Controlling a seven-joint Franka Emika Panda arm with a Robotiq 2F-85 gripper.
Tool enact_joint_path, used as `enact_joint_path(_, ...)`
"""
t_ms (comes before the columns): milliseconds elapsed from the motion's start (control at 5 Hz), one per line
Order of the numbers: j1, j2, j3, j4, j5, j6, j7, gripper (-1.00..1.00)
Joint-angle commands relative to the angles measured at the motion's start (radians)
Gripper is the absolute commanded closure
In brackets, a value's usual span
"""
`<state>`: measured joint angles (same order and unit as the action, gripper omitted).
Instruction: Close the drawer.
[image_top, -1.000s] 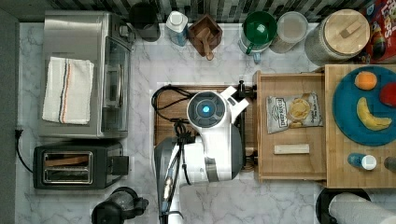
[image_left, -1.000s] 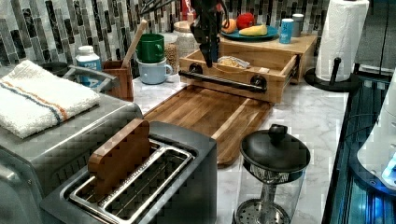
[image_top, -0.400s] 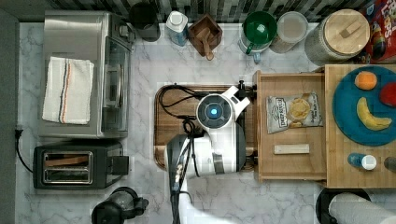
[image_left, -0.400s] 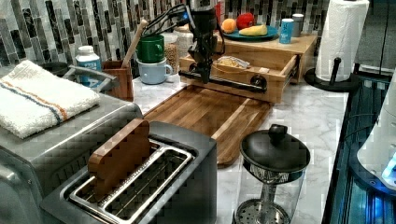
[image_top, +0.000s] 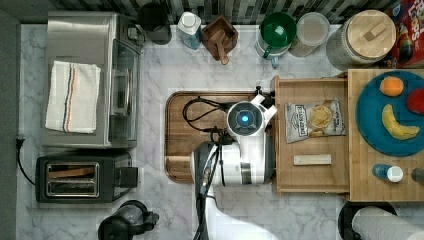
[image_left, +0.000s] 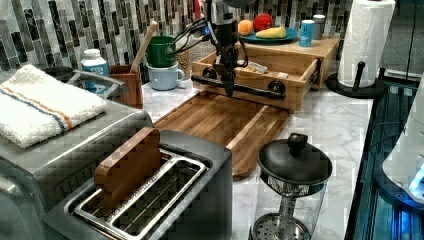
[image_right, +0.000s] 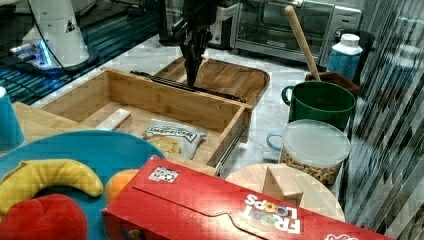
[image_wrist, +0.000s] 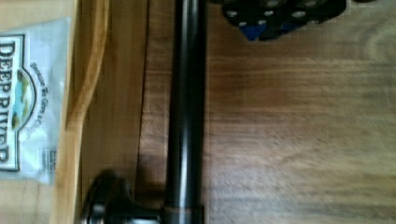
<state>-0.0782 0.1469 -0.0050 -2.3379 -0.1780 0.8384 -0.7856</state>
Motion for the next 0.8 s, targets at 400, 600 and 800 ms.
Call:
enact_joint_path(400,-0.100,0.052,-0.008,0.055,0.056,0.085,-0.262,1.00)
enact_joint_path(600,-0.147,0.055,-0.032,0.066,0.055,0.113,-0.333,1.00)
enact_joint_path(800,-0.191,0.065,-0.063,0.103,0.036,0.089,-0.407,1.00)
